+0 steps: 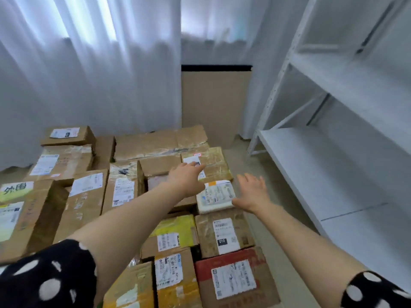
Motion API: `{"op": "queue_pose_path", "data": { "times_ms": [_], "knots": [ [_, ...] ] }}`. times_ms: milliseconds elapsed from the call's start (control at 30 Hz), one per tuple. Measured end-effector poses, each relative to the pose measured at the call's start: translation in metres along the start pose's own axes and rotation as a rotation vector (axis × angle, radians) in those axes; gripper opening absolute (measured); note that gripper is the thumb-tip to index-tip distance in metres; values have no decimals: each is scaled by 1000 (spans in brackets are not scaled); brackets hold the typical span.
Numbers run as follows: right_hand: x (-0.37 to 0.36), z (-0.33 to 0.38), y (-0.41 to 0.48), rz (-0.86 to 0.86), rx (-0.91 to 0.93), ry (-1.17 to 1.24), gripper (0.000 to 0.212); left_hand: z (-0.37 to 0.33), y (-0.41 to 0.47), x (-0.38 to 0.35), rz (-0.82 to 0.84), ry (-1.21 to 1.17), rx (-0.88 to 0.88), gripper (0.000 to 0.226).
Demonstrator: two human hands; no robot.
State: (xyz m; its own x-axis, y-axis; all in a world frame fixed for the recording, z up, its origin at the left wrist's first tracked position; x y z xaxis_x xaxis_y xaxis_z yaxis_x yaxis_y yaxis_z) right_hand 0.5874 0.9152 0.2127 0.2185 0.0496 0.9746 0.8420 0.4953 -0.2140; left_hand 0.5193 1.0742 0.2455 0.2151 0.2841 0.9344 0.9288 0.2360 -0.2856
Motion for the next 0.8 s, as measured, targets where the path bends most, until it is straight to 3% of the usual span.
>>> {"op": "queue_pose_path", "data": {
  "times_ms": [367, 800],
  "knots": [
    [133, -126, -264, -373, -549, -20, 84, -243, -133, 73, -163, 108, -685, 68],
    [187, -235, -639, -571, -1026, -150, 80, -521, -415, 71, -355, 101, -1285, 62]
  ]
}}
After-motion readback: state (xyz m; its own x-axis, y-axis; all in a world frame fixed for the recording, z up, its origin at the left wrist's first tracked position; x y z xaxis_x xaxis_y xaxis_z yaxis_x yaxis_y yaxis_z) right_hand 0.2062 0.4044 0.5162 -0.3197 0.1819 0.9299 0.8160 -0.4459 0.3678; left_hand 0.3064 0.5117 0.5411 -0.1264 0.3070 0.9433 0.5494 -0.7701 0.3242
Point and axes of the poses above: each hand's wrist, its own y-axis towards the middle knuckle, its own x-axis out of the back of the hand, z = x × y, the point moved 7 cm from there along y, towards the middle knuckle, and after that the axes turned 3 degrees about -z, right-handed, at the moved point
